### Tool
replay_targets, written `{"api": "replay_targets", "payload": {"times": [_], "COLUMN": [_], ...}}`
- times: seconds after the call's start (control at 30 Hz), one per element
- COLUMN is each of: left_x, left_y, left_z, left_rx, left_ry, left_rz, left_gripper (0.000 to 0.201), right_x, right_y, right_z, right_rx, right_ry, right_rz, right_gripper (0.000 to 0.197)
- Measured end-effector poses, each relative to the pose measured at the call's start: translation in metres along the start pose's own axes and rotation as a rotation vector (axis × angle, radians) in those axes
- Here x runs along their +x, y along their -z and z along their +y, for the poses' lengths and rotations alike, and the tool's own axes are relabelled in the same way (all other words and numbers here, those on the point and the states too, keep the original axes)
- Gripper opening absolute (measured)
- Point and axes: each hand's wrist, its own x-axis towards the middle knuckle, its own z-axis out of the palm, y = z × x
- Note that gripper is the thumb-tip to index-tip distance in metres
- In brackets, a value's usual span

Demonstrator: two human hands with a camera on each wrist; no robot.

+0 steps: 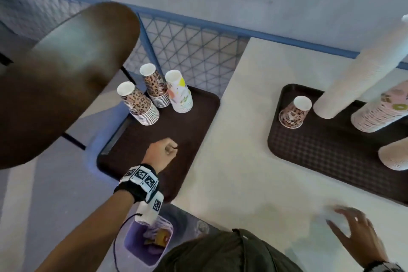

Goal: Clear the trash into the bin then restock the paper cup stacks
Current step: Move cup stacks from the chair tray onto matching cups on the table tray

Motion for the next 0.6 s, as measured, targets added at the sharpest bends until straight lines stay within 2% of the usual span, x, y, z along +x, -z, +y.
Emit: {"api": "replay_targets", "payload": {"times": [0.03,0.07,0.13,0.17,0.2,0.3,0.43,0.53,0.6], "left_x": [0.003,0.006,0.014,0.018,0.023,0.040,0.068,0.089,0.100], "left_y": [0.011,0.023,0.044,0.054,0.062,0.086,0.107,0.117,0.121], "left_z": [-0.012,-0.024,-0.042,-0.049,-0.056,-0.065,-0.064,-0.056,-0.050], "left_rx": [-0.011,-0.023,-0.059,-0.093,-0.136,-0.244,-0.321,-0.345,-0.348], "left_ry": [0.026,0.055,0.112,0.139,0.167,0.211,0.193,0.167,0.122], "left_rz": [0.038,0.080,0.166,0.202,0.231,0.269,0.271,0.258,0.258], "left_gripper": [0.012,0.014,0.020,0.026,0.032,0.055,0.078,0.086,0.084], "right_x": [0.006,0.011,0.027,0.039,0.051,0.089,0.135,0.160,0.171], "right_y": [0.001,0.005,0.009,0.009,0.009,0.014,0.025,0.029,0.029], "right_z": [-0.022,-0.048,-0.104,-0.132,-0.161,-0.248,-0.359,-0.425,-0.459], "right_rx": [0.035,0.063,0.123,0.157,0.195,0.340,0.499,0.500,0.503], "right_ry": [-0.003,0.018,0.067,0.107,0.148,0.240,0.316,0.394,0.416], "right_rz": [0.005,-0.002,-0.030,-0.023,-0.014,-0.012,-0.060,-0.058,-0.077], "right_gripper": [0.098,0.082,0.041,0.030,0.027,0.033,0.060,0.080,0.089]}}
